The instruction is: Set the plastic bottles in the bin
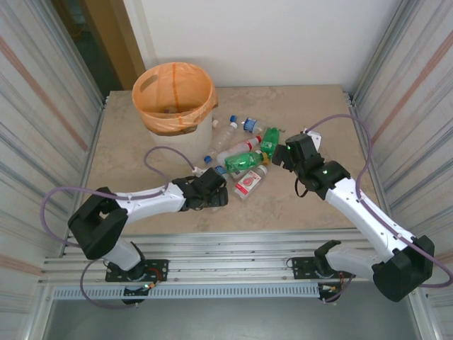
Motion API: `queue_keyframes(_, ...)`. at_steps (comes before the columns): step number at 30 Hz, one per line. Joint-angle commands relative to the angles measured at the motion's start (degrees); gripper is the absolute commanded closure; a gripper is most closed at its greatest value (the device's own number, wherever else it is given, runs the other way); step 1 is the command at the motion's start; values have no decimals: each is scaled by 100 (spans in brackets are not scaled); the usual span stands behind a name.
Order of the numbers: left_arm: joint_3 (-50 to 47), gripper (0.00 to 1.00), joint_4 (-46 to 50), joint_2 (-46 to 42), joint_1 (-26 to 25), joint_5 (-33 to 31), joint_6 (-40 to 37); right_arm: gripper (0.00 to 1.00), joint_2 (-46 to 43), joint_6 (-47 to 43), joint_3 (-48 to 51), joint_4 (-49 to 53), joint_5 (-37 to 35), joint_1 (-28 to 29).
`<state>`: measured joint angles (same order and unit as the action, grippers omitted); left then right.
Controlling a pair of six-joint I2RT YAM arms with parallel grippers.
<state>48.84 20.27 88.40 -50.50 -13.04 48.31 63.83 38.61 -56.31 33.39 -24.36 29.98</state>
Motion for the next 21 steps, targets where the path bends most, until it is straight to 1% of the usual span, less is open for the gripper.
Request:
queue_keyframes(1, 114, 12, 125, 119, -25, -92, 90, 2, -29, 135, 79, 2, -18, -27)
queue_keyframes(7, 69, 18, 170, 307, -21, -179, 178, 2, -13, 140, 84, 1, 10, -27)
queue_keyframes(11, 40, 20, 165, 405, 5, -197, 204, 2, -34, 143, 94, 1, 12, -27)
queue_keyframes(15, -10, 26, 158, 492, 61, -212, 246, 2, -16, 140, 99, -15, 30, -27)
queue_keyframes(18, -68, 33, 160, 478, 80, -244, 288, 2, -12, 147, 94, -15, 31, -27)
queue_keyframes(21, -138, 43, 183, 392, 84, -279, 332, 2, -3, 146, 94, -20, 36, -27)
